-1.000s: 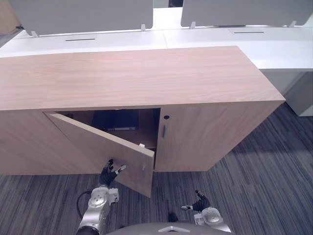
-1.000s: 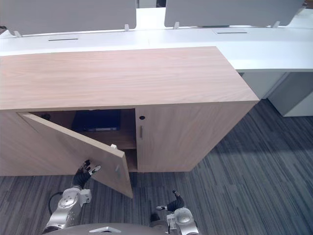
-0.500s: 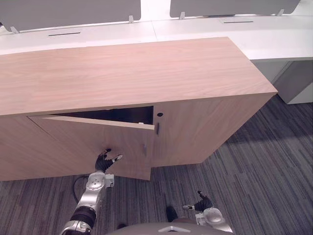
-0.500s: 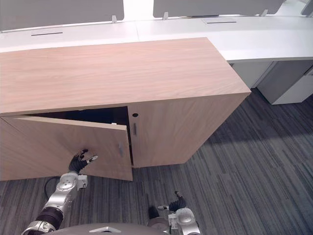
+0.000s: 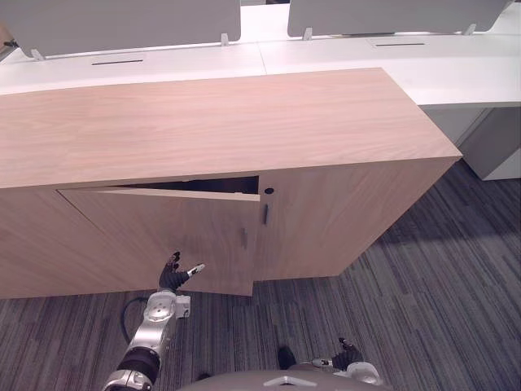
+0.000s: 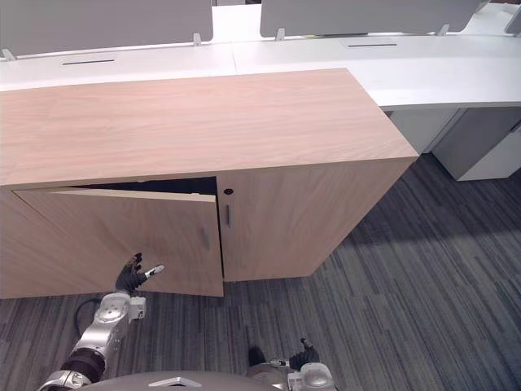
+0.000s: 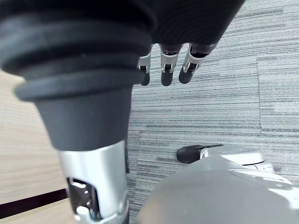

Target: Walk over to the cabinet, pick up the folder, carry it to the office cabinet, place the folder inside the office cabinet, then close the office cabinet door

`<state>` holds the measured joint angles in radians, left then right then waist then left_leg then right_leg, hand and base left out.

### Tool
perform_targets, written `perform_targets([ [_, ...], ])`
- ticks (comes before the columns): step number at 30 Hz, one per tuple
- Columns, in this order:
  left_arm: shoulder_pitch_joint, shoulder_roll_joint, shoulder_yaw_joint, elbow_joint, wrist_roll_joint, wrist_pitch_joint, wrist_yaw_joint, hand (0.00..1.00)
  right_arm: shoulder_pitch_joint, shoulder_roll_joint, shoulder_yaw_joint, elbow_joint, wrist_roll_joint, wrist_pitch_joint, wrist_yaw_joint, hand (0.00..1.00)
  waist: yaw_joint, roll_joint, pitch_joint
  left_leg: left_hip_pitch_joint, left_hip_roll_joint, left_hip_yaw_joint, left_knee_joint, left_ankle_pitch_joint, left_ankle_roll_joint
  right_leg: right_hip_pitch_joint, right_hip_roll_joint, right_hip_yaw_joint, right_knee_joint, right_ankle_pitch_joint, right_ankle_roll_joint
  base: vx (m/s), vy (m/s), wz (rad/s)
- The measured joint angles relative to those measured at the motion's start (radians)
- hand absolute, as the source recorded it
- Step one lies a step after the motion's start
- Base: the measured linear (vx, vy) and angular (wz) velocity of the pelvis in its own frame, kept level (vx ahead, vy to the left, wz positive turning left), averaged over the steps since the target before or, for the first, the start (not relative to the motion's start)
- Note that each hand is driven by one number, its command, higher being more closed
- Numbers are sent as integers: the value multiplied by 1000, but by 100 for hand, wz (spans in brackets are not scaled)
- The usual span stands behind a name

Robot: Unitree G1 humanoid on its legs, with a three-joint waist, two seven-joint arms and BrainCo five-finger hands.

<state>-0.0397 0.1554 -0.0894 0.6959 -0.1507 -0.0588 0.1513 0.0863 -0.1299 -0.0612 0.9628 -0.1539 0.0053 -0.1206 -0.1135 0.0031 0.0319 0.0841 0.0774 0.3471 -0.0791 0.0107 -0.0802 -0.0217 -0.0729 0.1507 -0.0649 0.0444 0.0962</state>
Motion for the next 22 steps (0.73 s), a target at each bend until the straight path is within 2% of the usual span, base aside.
perform_targets([
  [6, 76, -1, 13, 144, 60, 1, -37, 0, -2, 7, -4, 39, 4, 0, 0, 0, 7, -16, -11, 0, -4, -45, 0, -1, 1, 4, -1, 1, -10, 7, 2, 0, 0, 0],
  [12, 140, -1, 74, 341, 167, 10, -67, 0, -20, 10, -37, 78, 12, -1, 1, 0, 34, -20, -14, 4, -3, -35, 0, -4, -1, 4, -1, 17, -9, 17, 4, -12, -8, -5],
  [15, 174, -1, 118, 378, 202, 17, -71, 0, -19, 9, -40, 79, 20, -1, 3, 0, 52, -20, -14, 10, -4, -19, 0, -12, -9, 0, 1, 33, -9, 22, 4, -26, -6, -16],
  [22, 204, -20, 179, 389, 214, 21, -71, 0, -19, 13, -72, 88, 51, -1, 5, 0, 66, -22, -15, 17, -4, -25, -1, -12, -10, 7, 0, 29, -8, 21, 3, -5, -3, -1],
])
